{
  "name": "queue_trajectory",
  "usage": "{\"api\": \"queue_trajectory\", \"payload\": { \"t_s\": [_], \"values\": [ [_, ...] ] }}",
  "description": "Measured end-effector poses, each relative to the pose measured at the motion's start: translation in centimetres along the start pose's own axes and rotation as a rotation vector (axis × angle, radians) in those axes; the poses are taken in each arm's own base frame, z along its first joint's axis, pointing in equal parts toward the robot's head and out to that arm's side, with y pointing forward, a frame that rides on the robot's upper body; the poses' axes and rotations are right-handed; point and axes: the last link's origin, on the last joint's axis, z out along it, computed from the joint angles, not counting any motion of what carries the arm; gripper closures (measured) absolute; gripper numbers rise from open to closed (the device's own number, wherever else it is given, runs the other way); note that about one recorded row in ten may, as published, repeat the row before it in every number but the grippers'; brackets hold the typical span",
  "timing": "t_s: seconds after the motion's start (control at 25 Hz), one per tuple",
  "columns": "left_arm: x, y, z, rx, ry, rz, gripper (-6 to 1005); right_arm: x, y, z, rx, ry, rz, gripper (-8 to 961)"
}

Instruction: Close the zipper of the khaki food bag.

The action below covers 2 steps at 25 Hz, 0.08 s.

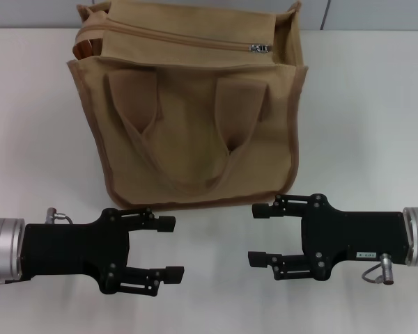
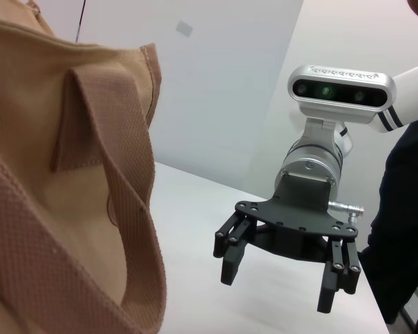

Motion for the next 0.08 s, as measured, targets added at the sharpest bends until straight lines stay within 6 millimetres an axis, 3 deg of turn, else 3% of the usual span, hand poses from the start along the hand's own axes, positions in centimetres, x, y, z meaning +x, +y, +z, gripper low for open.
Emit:
{"api": "queue_trajectory", "payload": {
  "t_s": [0.08],
  "values": [
    [-0.01,0.01,0.01,-0.001,-0.001,0.001,155,0.00,0.00,0.00,0.000,0.000,0.000,208]
  ]
}}
